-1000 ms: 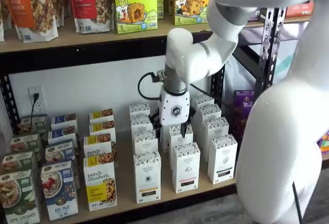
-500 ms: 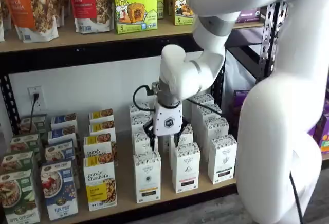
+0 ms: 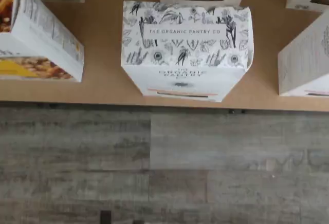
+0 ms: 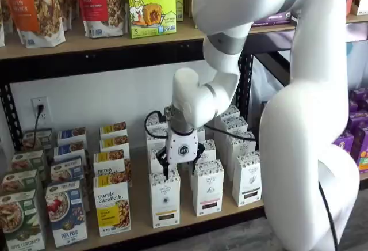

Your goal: Pick up the white box with a yellow strip in the middle, on the bottom shelf, the fourth box from the left

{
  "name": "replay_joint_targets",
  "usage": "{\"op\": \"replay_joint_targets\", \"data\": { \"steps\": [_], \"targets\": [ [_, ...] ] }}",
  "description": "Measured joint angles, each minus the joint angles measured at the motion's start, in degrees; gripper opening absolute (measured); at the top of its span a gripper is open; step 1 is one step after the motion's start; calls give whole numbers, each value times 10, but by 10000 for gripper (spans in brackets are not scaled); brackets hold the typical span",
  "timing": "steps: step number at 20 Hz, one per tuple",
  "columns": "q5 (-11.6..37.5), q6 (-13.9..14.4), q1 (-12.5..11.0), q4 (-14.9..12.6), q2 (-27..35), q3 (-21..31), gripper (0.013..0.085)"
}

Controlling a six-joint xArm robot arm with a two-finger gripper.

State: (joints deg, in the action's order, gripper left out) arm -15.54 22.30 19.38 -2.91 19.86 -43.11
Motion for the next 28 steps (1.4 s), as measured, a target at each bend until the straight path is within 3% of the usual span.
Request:
{"op": "replay_joint_targets", "data": {
  "steps": [2,8,16,28],
  "targets": [
    [11,8,-2,-11,22,-14,850],
    [21,3,-6,-10,69,-51,850],
    [4,-53,-14,41,123,-110,850],
    [-36,-106,-33,79,184,-203,850]
  ]
}}
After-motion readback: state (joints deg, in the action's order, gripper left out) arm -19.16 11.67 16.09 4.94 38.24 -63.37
